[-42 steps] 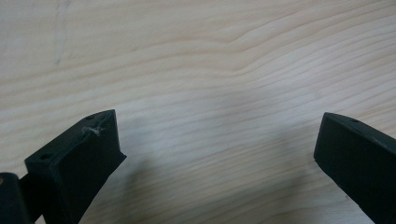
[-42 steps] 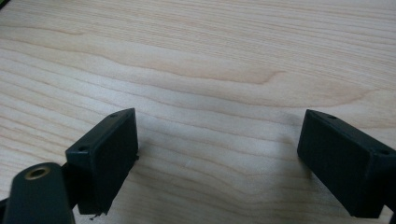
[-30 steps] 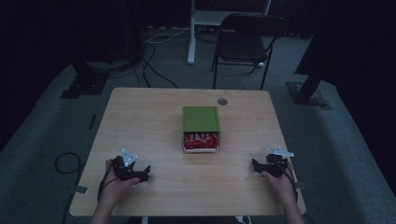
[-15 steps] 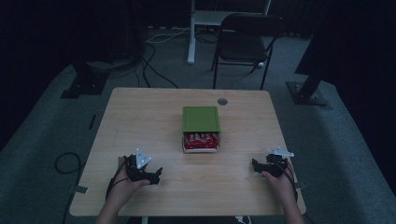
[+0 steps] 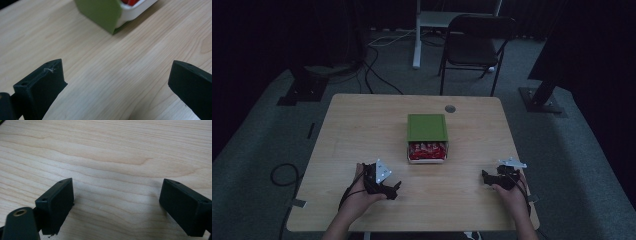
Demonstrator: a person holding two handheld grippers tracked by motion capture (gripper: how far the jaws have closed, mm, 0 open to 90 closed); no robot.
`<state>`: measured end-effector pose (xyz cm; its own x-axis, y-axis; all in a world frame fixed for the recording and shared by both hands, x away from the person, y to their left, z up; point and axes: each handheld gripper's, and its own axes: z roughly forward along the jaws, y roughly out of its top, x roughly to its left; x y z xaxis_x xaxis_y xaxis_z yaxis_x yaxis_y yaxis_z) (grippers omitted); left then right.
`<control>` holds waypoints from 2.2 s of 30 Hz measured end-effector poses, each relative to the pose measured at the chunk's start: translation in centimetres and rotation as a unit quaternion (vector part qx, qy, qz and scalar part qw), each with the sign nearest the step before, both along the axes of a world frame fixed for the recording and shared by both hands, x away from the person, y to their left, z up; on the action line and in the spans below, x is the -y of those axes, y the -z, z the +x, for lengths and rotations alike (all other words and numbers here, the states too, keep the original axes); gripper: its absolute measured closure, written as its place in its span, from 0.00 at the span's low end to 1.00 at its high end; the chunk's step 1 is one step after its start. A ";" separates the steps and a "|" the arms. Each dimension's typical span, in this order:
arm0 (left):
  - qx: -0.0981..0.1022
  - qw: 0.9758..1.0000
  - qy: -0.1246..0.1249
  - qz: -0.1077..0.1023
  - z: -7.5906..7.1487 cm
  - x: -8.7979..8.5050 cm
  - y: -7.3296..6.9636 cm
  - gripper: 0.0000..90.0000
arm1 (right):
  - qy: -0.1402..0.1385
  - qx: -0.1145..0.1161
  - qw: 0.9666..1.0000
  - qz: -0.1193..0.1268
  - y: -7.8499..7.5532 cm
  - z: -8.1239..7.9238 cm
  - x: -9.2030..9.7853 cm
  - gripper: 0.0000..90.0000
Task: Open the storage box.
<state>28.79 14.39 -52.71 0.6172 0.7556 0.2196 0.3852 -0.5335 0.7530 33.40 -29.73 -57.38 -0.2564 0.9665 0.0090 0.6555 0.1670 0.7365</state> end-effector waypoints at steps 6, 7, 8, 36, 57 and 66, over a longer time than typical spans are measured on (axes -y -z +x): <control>0.015 0.999 0.035 0.013 0.1 1.7 -0.2 0.01 | 0.000 0.000 1.000 0.000 0.0 0.0 0.0 0.13; 0.015 0.999 0.035 0.013 0.1 1.7 -0.2 0.01 | 0.000 0.000 1.000 0.000 0.0 0.0 0.0 0.13; 0.017 0.999 0.046 0.014 0.1 2.2 -0.2 0.01 | 0.001 0.000 1.000 0.001 0.0 0.0 0.0 0.13; 0.077 0.977 0.191 0.045 0.7 7.9 -0.4 0.01 | 0.001 0.000 1.000 0.001 0.0 0.0 0.0 0.13; 0.078 0.971 0.220 0.054 2.5 9.5 0.1 0.07 | 0.001 0.000 1.000 0.001 0.0 0.0 0.0 0.13; 0.066 0.971 0.222 0.057 3.7 9.8 0.8 0.08 | 0.001 0.000 1.000 0.001 0.0 0.0 0.0 0.13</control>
<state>32.48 4.58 -53.55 0.8373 0.3878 0.3853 0.0026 -0.7076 0.7066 33.39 -29.72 -57.37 -0.2546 0.9670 0.0113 0.6560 0.1641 0.7367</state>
